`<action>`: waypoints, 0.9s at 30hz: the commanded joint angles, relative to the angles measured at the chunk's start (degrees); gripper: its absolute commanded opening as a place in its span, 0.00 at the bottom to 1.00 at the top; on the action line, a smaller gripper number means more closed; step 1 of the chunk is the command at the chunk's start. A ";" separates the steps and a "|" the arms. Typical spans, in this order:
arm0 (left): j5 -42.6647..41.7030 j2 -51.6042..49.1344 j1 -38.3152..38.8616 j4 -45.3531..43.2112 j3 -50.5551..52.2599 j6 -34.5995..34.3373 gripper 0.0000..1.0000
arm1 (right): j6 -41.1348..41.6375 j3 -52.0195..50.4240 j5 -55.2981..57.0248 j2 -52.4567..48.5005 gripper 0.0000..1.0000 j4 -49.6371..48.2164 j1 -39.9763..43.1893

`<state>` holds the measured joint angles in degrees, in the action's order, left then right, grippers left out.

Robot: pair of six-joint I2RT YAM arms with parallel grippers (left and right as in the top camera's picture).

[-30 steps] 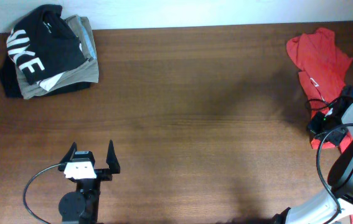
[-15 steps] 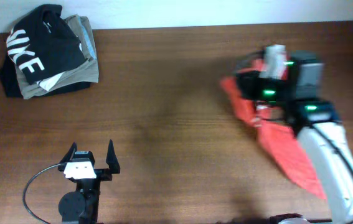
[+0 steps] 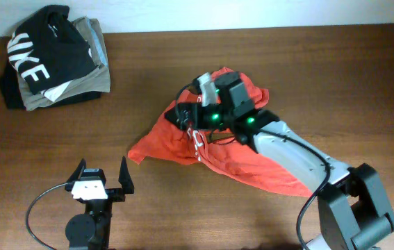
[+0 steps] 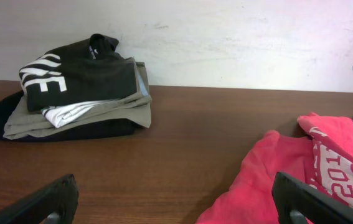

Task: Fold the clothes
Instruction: 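Drag the orange shirt leftward to the table center with the right gripper, then reach the left gripper to the shirt's left edge and grasp it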

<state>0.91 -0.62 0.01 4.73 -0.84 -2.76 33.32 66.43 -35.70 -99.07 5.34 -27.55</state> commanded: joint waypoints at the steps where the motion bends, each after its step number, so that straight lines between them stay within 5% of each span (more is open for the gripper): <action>1: -0.02 0.28 -0.33 0.04 0.33 0.68 0.99 | -2.01 3.13 -6.08 0.98 0.99 2.49 8.13; 9: -0.02 0.28 -0.33 0.04 0.33 0.66 0.99 | -1.97 3.13 -5.14 0.85 0.99 10.93 30.01; 20: -2.01 0.28 -0.28 0.02 0.31 0.63 0.99 | -1.97 3.10 38.25 0.85 0.99 21.92 30.21; 25: -25.75 0.28 -0.28 -12.24 0.31 0.63 0.99 | -1.95 3.10 38.53 0.85 0.99 21.92 30.21; 27: -28.59 0.28 -0.28 -18.78 -0.24 -2.16 0.99 | -1.92 3.10 38.51 0.85 0.99 21.90 30.21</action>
<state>-17.82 -0.73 -0.10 -9.52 -0.54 -2.83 31.48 69.10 0.86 -98.96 27.29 2.59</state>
